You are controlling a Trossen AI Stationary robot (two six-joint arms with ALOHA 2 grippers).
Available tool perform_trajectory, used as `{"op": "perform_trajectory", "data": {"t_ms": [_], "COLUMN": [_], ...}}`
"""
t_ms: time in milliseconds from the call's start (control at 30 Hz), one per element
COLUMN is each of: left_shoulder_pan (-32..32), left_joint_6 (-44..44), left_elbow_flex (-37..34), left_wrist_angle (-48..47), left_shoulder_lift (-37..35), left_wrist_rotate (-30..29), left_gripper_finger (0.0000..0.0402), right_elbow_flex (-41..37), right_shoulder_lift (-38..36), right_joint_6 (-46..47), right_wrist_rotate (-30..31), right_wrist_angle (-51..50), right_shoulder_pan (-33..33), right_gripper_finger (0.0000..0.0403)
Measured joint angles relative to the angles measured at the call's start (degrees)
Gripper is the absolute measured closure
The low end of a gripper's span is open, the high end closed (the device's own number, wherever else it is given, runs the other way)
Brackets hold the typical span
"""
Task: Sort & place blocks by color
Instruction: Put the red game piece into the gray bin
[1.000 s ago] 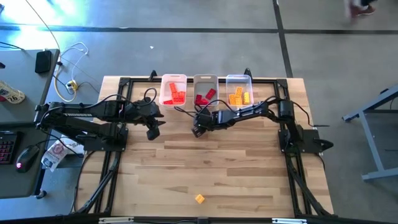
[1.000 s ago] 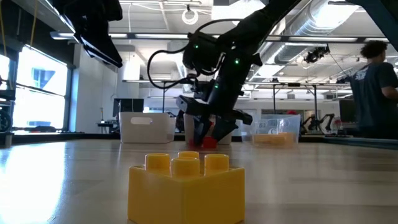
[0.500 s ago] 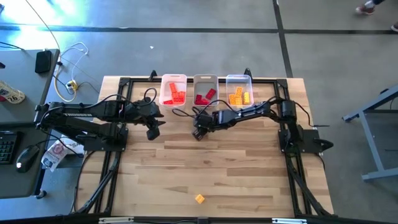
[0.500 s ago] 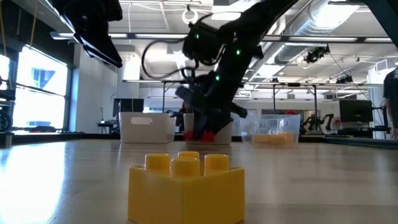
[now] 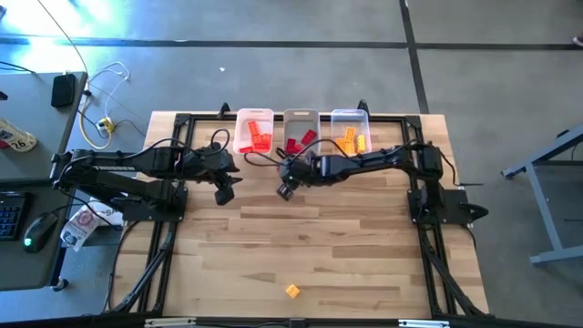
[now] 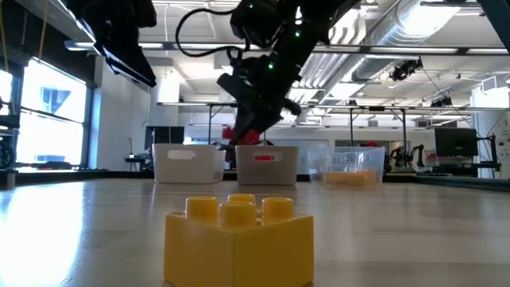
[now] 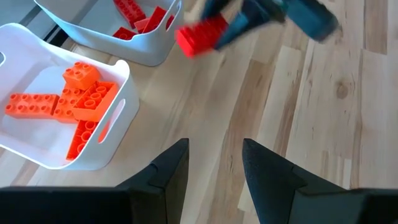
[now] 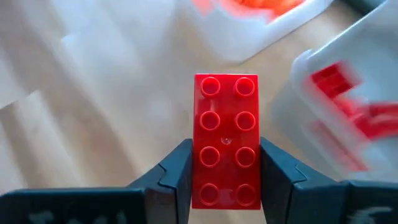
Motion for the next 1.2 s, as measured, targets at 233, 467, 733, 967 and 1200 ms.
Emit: {"op": "perform_trajectory", "data": {"t_ms": [233, 467, 733, 967, 1200], "left_shoulder_pan": [0.0, 0.0, 0.0, 0.0, 0.0], "left_joint_6": [-0.15, -0.16, -0.02, -0.02, -0.17], "left_elbow_flex": [-0.02, -0.02, -0.02, -0.02, -0.02], "left_wrist_angle": [-0.17, 0.03, 0.75, 2.36, 5.15], "left_shoulder_lift": [0.02, 0.0, 0.0, 0.0, 0.42], "left_wrist_rotate": [0.17, 0.15, 0.2, 0.41, 2.62], "left_gripper_finger": [0.0266, 0.0266, 0.0266, 0.0266, 0.0266], "right_elbow_flex": [4.21, 6.89, 7.0, 6.95, 6.93], "right_shoulder_lift": [-0.91, -0.91, -0.56, -0.3, 0.74], "right_joint_6": [-4.96, -8.78, -8.74, -8.74, -9.23], "right_wrist_rotate": [6.24, 9.0, 7.98, 4.22, -0.75], "right_wrist_angle": [-4.58, -8.26, -14.3, -12.99, -12.84], "right_shoulder_pan": [-1.96, -6.07, -12.66, -15.28, -17.26], "right_gripper_finger": [0.029, 0.029, 0.029, 0.029, 0.0247]}}
